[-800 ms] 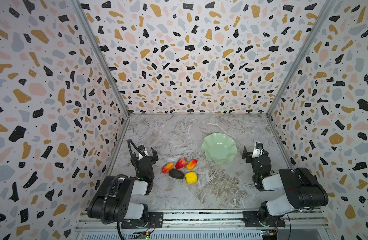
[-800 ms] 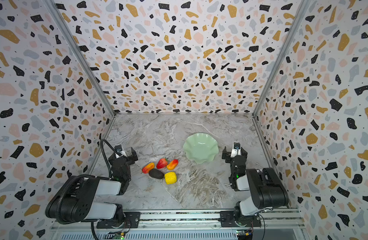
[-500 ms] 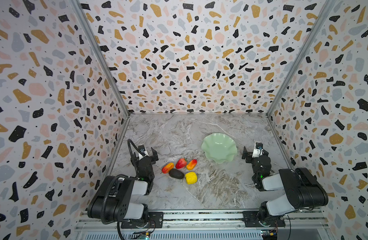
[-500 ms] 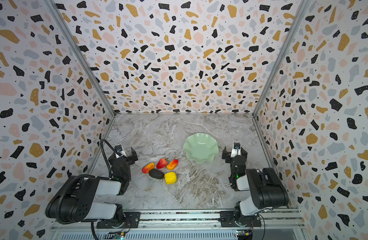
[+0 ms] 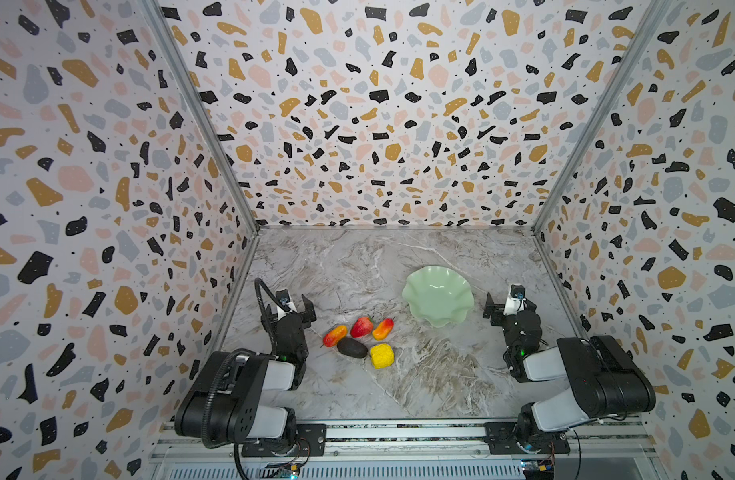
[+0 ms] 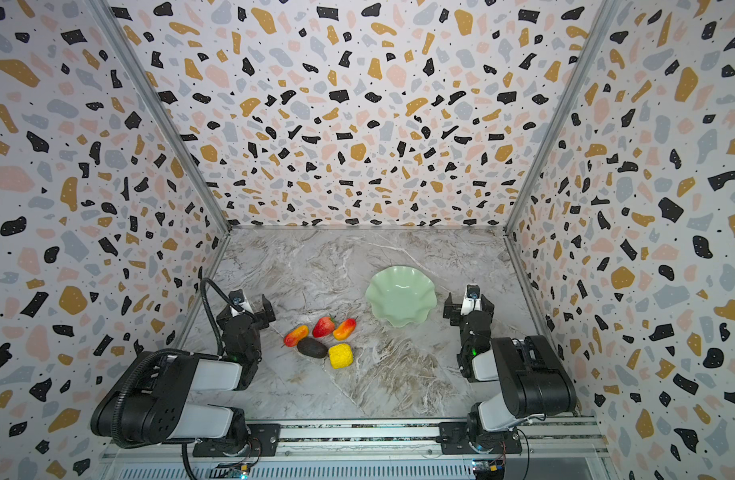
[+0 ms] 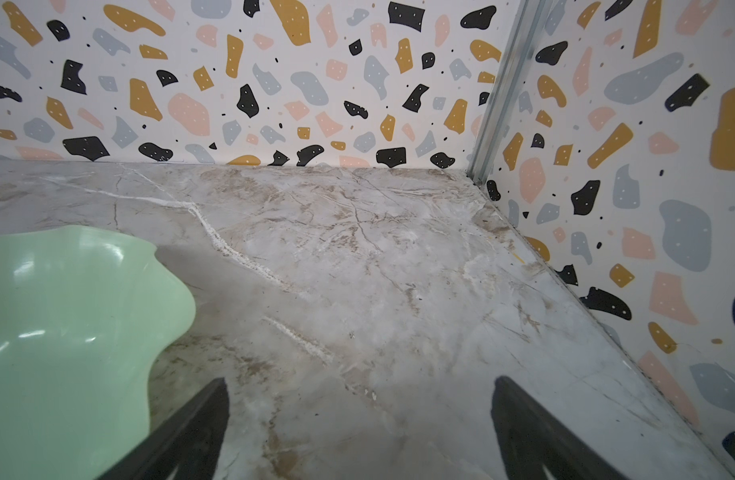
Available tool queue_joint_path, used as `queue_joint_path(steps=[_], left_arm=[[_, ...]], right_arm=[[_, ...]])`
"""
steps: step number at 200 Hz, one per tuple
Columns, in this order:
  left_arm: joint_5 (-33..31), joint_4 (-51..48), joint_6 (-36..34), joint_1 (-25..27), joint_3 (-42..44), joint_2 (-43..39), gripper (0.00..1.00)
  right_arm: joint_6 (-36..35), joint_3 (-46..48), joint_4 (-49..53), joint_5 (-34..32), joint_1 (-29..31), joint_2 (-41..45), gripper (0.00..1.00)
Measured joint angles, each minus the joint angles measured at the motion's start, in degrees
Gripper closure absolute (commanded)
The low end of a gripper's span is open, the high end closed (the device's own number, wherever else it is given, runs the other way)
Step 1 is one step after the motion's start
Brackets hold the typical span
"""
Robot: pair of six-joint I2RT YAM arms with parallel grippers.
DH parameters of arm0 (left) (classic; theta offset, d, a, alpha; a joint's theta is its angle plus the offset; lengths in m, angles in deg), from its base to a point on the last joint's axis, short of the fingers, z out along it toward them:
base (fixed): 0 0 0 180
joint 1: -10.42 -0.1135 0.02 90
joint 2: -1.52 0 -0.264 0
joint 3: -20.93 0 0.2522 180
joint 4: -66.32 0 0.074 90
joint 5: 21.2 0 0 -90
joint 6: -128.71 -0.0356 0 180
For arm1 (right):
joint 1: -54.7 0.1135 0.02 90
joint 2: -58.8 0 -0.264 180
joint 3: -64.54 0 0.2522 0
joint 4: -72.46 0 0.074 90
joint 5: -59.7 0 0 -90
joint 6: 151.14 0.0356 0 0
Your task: Place and organize the fake fruits in the fruit bowl
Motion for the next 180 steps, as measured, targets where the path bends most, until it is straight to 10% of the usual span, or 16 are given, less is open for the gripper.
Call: queue_joint_path(steps=[159, 180], left_arm=[[0.0, -0.2, 0.0, 0.0, 0.0, -0.4, 0.0], [-0.2, -12.6, 0.5, 0.3, -4.5, -6.1, 0.01]], right_arm=[[0.0, 0.0, 0.0, 0.0, 0.0, 0.0, 0.01], [0.0, 0.0, 0.0, 0.2, 0.0, 0.0, 0.01]])
